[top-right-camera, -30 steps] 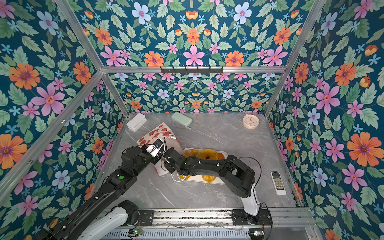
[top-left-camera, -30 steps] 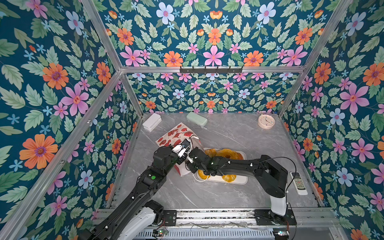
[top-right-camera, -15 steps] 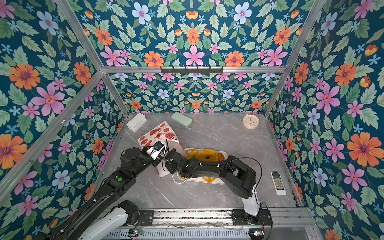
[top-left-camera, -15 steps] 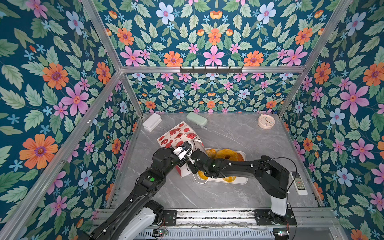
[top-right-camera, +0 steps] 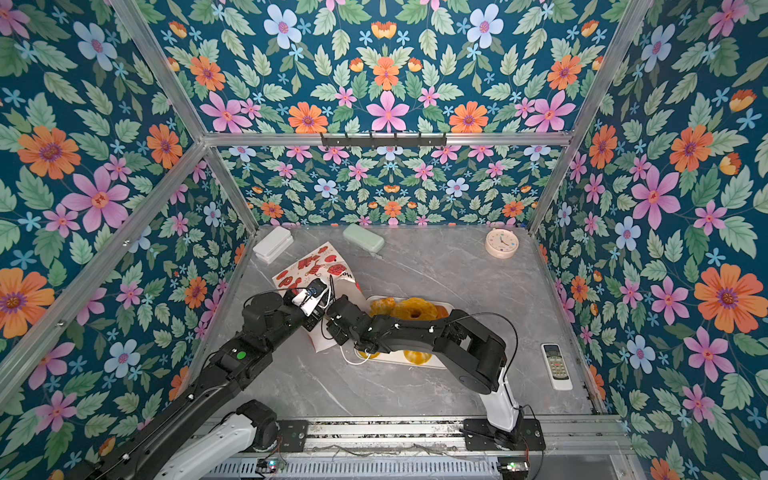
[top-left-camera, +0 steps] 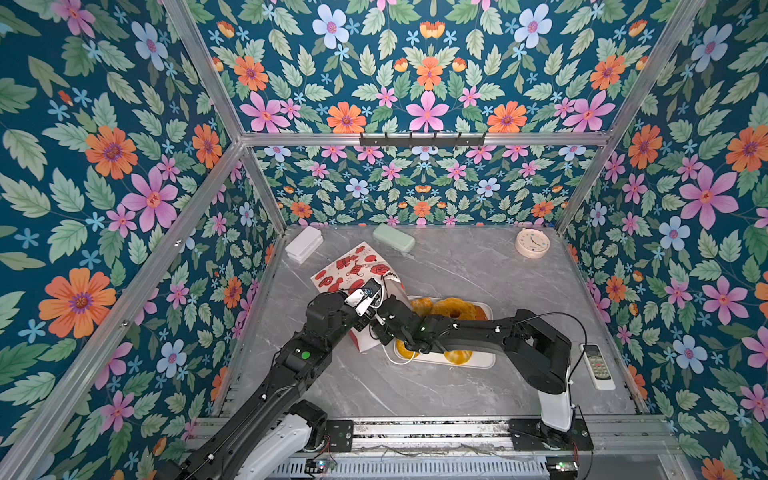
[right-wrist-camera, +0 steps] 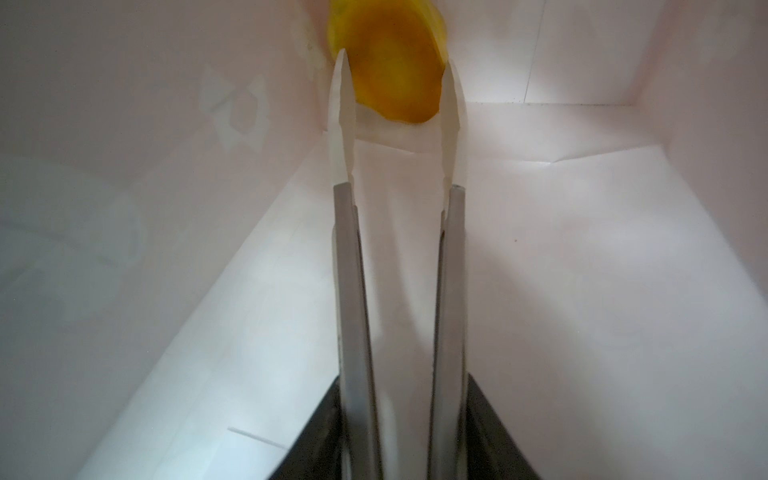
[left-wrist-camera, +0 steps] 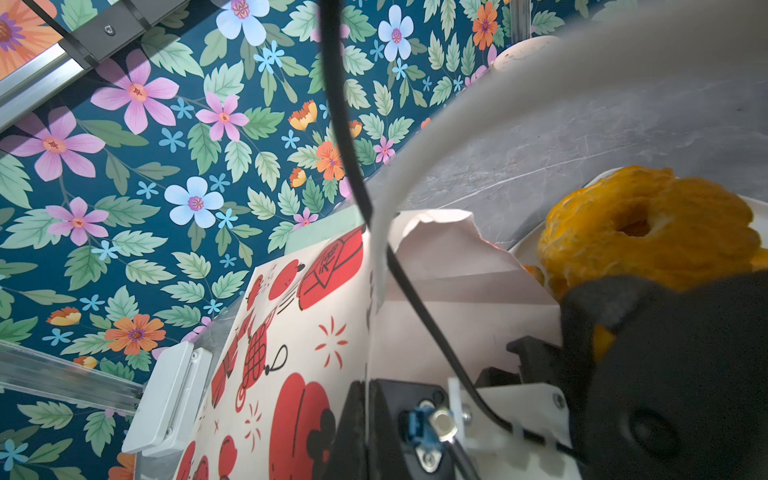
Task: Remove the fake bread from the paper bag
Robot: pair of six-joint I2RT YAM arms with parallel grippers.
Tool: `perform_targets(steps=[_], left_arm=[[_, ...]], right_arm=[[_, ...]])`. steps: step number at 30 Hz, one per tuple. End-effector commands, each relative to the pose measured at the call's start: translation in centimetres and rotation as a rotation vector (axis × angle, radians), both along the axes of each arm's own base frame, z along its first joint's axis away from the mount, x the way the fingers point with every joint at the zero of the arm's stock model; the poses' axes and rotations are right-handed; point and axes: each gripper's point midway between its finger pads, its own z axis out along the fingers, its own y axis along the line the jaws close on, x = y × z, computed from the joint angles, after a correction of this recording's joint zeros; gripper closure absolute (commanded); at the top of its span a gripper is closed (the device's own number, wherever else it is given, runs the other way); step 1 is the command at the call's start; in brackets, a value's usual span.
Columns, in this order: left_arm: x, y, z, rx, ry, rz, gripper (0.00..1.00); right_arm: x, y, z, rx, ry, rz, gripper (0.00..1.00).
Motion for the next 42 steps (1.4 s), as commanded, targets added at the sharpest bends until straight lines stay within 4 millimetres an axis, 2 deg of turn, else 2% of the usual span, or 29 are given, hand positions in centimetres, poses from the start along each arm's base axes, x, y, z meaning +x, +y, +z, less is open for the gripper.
perform_targets(steps=[1,10,19,42], left_arm=[[-0.6,-1.1,0.0,-0.03,0.028,-0.058,1.0],[-0.4,-0.6,0.0,-0.032,0.029,-0.029,1.0],[-0.5,-0.7,-0.1,-0.044,0.037,-0.033,1.0],[-0.3,-1.1,-1.1,-0.048,0.069,-0.04,1.0]], right_arm=[[0.7,1.1,2.0,0.059,-0.051,-0.004,0.59],[1.3,-0.5,3.1,0.111,-0.075,-0.095,0.6],[2.2,-0.5,3.7,0.113,-0.087,-0.145,0.6],[2.0,-0.8,4.7,0.18,-0.102,-0.148,0.59]])
